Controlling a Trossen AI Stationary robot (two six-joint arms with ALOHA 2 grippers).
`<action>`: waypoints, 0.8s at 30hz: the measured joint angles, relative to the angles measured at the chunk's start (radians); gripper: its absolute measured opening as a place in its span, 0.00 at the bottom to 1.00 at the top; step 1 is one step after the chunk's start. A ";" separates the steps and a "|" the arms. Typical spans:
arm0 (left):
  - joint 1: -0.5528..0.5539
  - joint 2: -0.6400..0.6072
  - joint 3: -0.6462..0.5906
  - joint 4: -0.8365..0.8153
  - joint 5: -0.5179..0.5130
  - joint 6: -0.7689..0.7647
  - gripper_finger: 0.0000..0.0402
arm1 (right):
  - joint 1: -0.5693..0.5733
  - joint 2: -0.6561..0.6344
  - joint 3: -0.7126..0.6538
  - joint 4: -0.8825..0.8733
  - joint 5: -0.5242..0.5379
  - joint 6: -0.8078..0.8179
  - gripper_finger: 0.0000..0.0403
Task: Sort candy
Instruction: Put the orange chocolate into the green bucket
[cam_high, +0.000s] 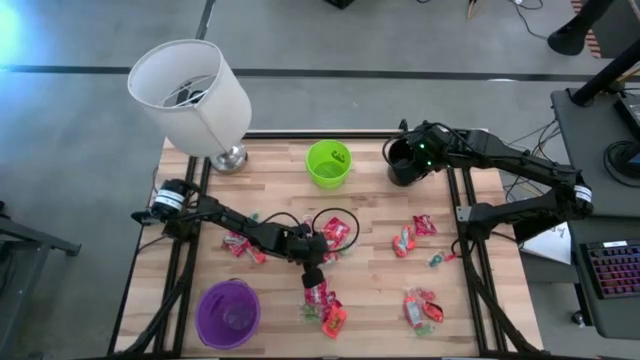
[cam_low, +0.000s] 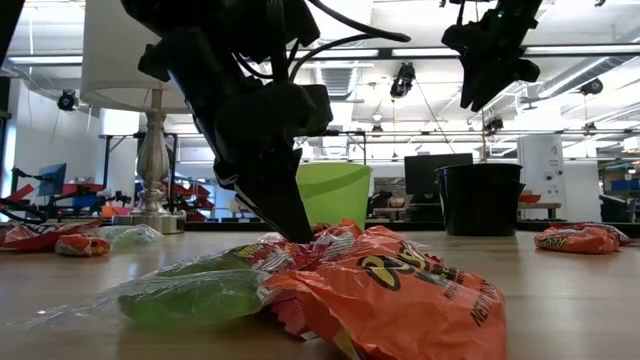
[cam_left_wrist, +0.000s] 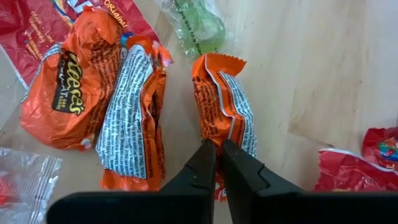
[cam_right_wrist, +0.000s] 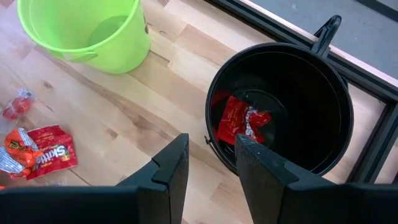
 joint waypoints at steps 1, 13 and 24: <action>0.000 0.000 0.000 0.000 0.000 0.002 0.01 | 0.000 0.000 0.000 0.000 0.000 0.000 0.31; 0.004 0.000 -0.001 -0.002 0.112 0.002 0.27 | 0.000 0.000 0.000 0.001 0.001 0.000 0.31; 0.010 0.000 -0.001 -0.007 0.105 -0.005 0.33 | 0.000 0.000 0.000 0.001 0.001 0.003 0.31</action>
